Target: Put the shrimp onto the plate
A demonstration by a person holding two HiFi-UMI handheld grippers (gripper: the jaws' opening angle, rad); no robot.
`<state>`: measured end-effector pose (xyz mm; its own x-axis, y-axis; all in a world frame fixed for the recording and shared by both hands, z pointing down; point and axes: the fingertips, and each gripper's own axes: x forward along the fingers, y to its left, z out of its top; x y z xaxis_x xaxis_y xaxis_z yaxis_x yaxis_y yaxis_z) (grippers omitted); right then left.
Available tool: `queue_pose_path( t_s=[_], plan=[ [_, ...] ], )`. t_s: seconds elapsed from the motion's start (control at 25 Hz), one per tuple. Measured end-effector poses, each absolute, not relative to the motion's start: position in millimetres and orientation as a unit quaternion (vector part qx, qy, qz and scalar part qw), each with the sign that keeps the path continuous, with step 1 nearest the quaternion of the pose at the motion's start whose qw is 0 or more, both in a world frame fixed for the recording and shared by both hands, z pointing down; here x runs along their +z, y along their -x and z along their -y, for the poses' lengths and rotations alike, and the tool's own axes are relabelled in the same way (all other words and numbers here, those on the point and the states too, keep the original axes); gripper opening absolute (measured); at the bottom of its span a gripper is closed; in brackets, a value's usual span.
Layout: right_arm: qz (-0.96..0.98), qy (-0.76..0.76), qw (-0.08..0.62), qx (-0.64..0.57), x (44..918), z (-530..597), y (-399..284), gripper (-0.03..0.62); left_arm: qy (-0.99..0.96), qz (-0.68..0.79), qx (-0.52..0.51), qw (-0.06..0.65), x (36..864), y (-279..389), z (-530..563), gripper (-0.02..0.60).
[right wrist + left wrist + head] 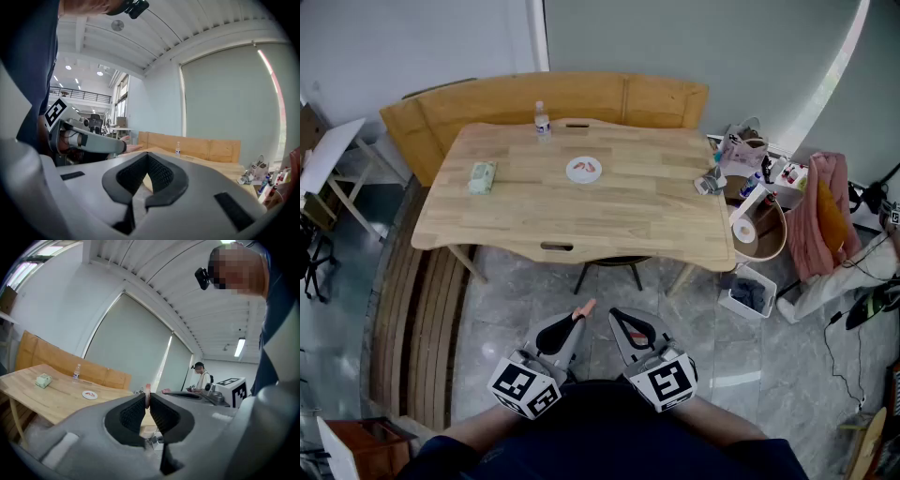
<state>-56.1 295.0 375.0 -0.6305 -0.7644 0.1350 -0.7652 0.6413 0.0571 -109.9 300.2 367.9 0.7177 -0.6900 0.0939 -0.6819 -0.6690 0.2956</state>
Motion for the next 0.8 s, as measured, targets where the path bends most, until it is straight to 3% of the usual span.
queue_pose_path(
  t_s=[0.8],
  plan=[
    [0.910,-0.410,0.058,0.012,379.3,-287.8,30.5,0.009,-0.908,0.388,-0.008,0.159,368.4,84.0,-294.5,0.034]
  ],
)
